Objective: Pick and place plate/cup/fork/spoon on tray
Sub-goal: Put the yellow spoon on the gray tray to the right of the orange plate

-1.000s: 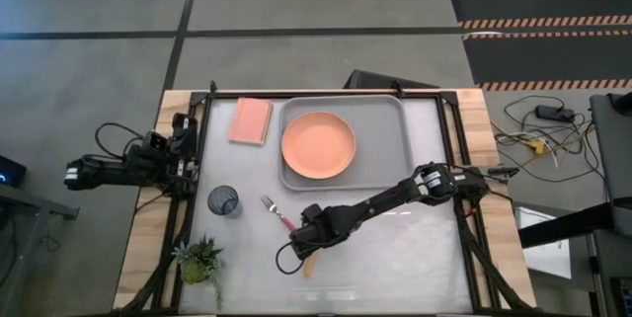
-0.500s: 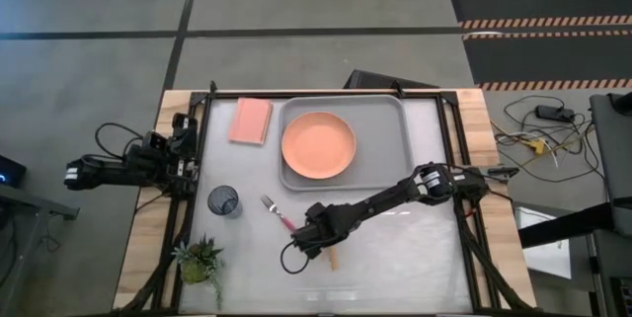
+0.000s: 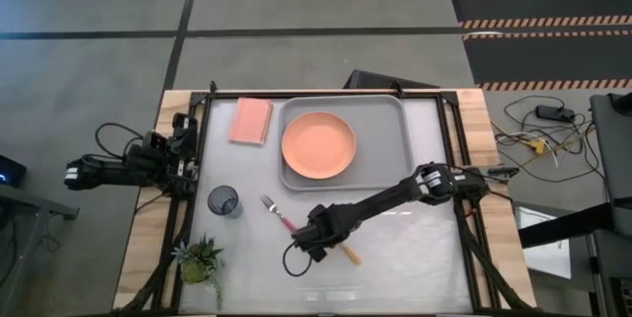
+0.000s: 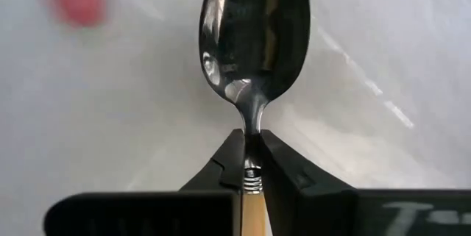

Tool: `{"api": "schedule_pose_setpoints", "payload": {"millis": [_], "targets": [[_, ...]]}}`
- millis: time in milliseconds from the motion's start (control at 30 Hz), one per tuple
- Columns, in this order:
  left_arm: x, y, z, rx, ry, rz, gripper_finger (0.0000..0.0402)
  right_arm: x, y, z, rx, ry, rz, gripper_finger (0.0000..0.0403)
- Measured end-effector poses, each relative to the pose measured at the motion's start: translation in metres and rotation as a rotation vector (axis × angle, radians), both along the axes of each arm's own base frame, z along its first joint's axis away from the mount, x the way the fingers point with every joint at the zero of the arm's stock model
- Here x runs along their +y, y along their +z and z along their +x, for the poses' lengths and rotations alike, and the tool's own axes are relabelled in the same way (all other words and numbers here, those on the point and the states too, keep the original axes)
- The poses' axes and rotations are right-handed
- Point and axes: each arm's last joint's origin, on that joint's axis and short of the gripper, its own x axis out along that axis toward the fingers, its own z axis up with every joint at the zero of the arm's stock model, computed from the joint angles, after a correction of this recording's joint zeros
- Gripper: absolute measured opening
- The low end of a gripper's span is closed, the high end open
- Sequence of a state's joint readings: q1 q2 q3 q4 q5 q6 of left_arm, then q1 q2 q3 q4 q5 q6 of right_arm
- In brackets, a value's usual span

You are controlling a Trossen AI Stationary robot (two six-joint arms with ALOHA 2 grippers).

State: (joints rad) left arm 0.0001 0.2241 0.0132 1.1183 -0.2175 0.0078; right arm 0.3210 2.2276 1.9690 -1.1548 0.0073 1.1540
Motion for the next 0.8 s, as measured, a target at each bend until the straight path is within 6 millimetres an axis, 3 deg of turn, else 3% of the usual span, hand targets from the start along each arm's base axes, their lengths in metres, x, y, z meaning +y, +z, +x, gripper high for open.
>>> {"api": "schedule_pose_setpoints", "payload": {"millis": [267, 467, 667, 800], "targets": [[0.0, 0.0, 0.0, 0.0, 0.0, 0.0, 0.0, -0.023, 0.065, -0.021, -0.029, -0.012, -0.035, 0.0013], [0.0, 0.0, 0.0, 0.0, 0.0, 0.0, 0.0, -0.068, 0.114, -0.046, -0.068, -0.05, -0.17, 0.0013], [0.0, 0.0, 0.0, 0.0, 0.0, 0.0, 0.0, -0.125, 0.135, -0.07, -0.106, -0.134, -0.251, 0.0013], [0.0, 0.0, 0.0, 0.001, 0.0, 0.0, 0.0, -0.165, 0.129, -0.085, -0.117, -0.208, -0.27, 0.0012]]}}
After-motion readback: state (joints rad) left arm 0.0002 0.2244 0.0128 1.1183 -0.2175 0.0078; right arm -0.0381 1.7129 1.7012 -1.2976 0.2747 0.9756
